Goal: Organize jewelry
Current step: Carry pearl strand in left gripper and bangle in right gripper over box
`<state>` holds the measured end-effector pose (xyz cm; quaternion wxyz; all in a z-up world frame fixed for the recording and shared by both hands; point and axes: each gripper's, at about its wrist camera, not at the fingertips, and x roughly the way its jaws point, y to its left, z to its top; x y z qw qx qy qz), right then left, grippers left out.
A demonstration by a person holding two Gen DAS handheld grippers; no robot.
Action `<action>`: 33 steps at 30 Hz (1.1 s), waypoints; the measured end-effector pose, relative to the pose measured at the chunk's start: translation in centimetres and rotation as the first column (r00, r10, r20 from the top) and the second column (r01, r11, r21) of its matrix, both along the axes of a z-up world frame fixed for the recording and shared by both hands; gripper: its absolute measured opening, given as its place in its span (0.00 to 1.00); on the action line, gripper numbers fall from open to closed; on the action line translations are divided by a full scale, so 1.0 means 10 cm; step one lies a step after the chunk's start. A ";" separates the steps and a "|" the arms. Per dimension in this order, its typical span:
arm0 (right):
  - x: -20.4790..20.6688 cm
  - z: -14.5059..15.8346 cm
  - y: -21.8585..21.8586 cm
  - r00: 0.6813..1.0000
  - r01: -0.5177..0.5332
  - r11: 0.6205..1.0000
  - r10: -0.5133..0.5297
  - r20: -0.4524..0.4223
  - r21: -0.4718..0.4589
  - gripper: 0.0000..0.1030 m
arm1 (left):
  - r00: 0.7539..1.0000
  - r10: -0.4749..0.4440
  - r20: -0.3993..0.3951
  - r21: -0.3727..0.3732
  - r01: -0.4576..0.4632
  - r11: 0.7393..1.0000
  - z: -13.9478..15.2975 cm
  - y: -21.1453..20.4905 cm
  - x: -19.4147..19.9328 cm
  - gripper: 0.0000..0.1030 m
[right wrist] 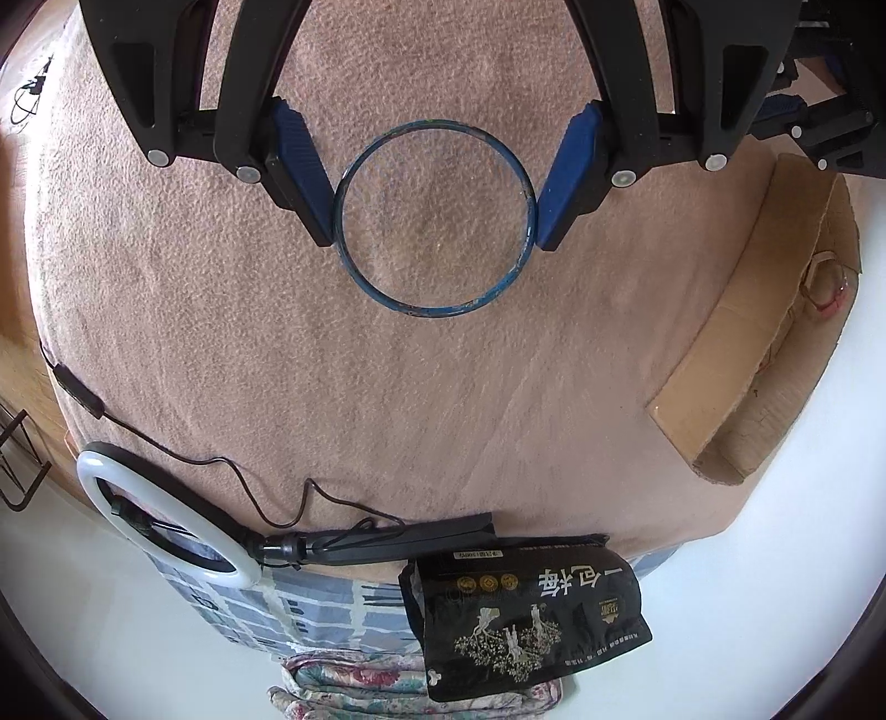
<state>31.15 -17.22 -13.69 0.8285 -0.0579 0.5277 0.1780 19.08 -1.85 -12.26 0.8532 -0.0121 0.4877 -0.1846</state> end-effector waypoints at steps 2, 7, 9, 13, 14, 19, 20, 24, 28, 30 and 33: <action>-0.05 0.06 -0.03 1.000 0.004 1.000 -0.004 0.009 0.008 0.72 | 1.000 0.000 0.012 -0.004 0.000 1.000 0.07 0.01 0.00 0.07; -0.14 0.19 -0.07 1.000 0.002 1.000 -0.002 0.029 0.018 0.72 | 0.999 0.020 0.036 -0.025 -0.019 1.000 0.23 0.09 -0.05 0.07; -0.17 0.24 -0.09 0.999 0.002 1.000 -0.003 0.036 0.026 0.72 | 0.998 0.031 0.051 -0.036 -0.030 0.999 0.30 0.14 -0.06 0.07; -0.24 0.35 -0.09 0.999 -0.005 0.999 0.003 0.049 0.041 0.72 | 0.995 0.052 0.086 -0.048 -0.048 0.998 0.47 0.25 -0.08 0.07; -0.26 0.37 -0.08 0.999 -0.009 0.999 0.007 0.052 0.044 0.72 | 0.994 0.058 0.094 -0.051 -0.053 0.997 0.51 0.28 -0.08 0.07; -0.37 0.52 0.02 0.997 -0.040 0.997 0.035 0.075 0.059 0.72 | 0.988 0.093 0.126 -0.067 -0.085 0.994 0.68 0.48 -0.12 0.07; -0.40 0.55 0.05 0.996 -0.046 0.997 0.041 0.081 0.061 0.72 | 0.986 0.100 0.130 -0.072 -0.091 0.993 0.71 0.52 -0.13 0.07; -0.48 0.67 0.17 0.993 -0.075 0.995 0.068 0.100 0.072 0.72 | 0.978 0.132 0.159 -0.064 -0.124 0.990 0.81 0.70 -0.17 0.07; -0.54 0.76 0.32 0.988 -0.111 0.990 0.101 0.114 0.086 0.72 | 0.971 0.174 0.162 -0.059 -0.166 0.984 0.88 0.93 -0.21 0.07; -0.57 0.81 0.42 0.985 -0.132 0.987 0.121 0.120 0.089 0.72 | 0.969 0.189 0.160 -0.047 -0.184 0.982 0.88 1.03 -0.22 0.07; -0.62 0.86 0.58 0.979 -0.167 0.982 0.154 0.131 0.093 0.72 | 0.960 0.220 0.172 -0.027 -0.218 0.976 0.88 1.21 -0.25 0.07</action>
